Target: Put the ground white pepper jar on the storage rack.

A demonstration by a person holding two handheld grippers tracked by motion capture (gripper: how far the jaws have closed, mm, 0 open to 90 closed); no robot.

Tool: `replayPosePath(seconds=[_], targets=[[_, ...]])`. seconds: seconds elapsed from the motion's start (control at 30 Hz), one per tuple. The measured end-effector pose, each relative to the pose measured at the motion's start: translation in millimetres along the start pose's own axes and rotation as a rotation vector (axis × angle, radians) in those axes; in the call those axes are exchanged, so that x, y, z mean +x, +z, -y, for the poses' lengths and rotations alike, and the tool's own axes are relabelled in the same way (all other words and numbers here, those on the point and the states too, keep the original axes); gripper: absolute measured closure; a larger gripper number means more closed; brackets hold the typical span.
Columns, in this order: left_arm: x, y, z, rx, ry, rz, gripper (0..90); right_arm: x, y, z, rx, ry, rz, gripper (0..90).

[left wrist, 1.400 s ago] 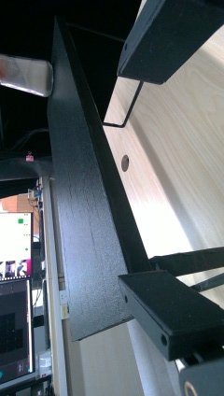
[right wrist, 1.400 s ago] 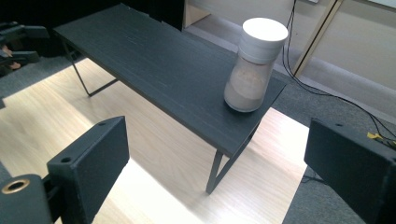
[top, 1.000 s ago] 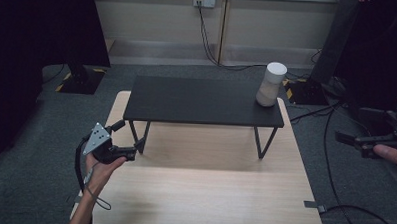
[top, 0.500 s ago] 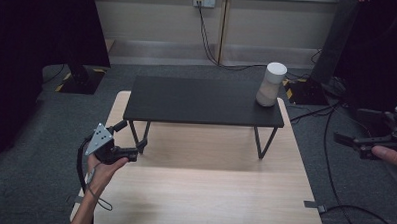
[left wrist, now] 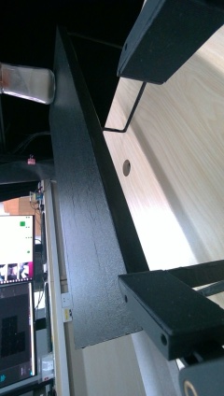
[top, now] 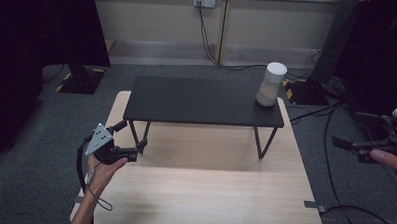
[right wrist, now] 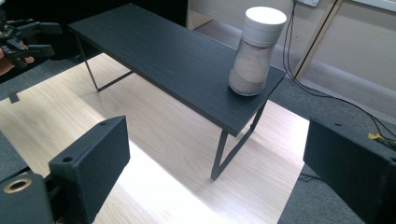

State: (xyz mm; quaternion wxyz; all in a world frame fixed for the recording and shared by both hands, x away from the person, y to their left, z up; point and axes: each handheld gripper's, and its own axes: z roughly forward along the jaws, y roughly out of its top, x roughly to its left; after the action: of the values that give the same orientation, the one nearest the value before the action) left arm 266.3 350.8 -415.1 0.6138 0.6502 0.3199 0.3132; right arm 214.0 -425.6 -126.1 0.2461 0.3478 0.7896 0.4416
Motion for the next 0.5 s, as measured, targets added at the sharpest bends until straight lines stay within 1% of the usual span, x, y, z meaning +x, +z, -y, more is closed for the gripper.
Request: replayPosePath(seconds=[0.17, 0.23, 0.3, 0.4, 0.43, 0.47, 0.5], targets=[[0.7, -0.2, 0.0, 0.001, 0.002, -0.001, 2.2, -0.1, 2.0, -1.3, 0.005, -0.006, 0.0, 7.0], [0.9, -0.1, 0.0, 0.0, 0.001, 0.0, 2.2, -0.9, 2.1, -1.5, 0.004, -0.002, -0.005, 7.0], [0.8, -0.2, 0.0, 0.001, 0.002, 0.0, 2.2, -0.3, 2.4, -2.0, 0.005, -0.007, 0.002, 7.0], [1.1, -0.1, 0.1, 0.002, 0.002, -0.001, 2.2, -1.9, 3.6, -1.3, 0.004, -0.002, -0.005, 7.0], [1.3, 0.0, 0.0, 0.003, 0.004, -0.002, 2.2, -1.1, 3.9, -1.5, 0.005, -0.007, 0.0, 7.0], [1.5, 0.0, -0.1, 0.002, 0.003, -0.001, 2.2, -3.1, 4.6, -0.8, 0.001, -0.001, -0.014, 7.0], [1.5, 0.0, -0.1, 0.002, 0.003, -0.001, 2.2, -3.1, 4.6, -0.8, 0.001, -0.001, -0.014, 7.0]])
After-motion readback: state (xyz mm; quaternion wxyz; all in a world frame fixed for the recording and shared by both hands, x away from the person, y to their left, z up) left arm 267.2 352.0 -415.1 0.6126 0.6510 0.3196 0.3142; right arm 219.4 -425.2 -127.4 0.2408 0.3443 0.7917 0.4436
